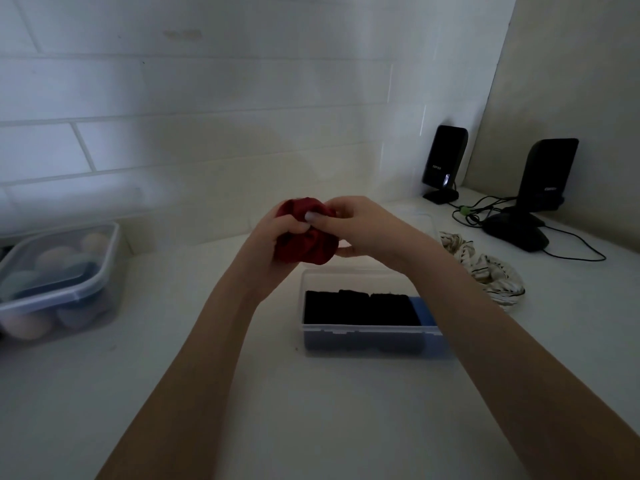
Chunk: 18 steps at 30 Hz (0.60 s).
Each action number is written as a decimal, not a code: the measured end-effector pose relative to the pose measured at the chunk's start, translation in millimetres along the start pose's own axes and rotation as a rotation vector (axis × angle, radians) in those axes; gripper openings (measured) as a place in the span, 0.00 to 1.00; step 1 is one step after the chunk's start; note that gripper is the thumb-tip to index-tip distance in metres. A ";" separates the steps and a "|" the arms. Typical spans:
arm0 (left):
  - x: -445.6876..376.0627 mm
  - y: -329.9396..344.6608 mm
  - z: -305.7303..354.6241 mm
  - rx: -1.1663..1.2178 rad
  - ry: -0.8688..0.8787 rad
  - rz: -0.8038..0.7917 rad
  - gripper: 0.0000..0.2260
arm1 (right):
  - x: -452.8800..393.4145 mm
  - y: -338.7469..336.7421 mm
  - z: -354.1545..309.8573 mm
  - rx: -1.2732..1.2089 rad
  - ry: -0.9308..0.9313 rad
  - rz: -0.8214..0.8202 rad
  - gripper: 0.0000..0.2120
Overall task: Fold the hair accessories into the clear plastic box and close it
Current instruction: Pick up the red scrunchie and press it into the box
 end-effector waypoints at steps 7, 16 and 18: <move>-0.5 4.6 5.4 -0.054 0.044 -0.058 0.22 | 5.2 -10.0 -11.9 -0.077 -0.096 0.053 0.04; -0.9 -1.3 8.2 0.040 0.077 -0.018 0.15 | 4.1 -7.3 -13.5 -0.155 -0.139 0.122 0.04; -0.6 -1.9 7.2 0.049 0.058 -0.013 0.13 | 3.6 -2.3 -10.6 -0.263 -0.089 0.053 0.03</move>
Point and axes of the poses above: each hand's wrist, its own x-axis away from the middle knuckle, its own y-axis out of the palm, z = x × y, the point moved 7 cm from there along -x, towards the middle knuckle, and after that the axes turned 2 degrees about y, right-handed, at the moved point
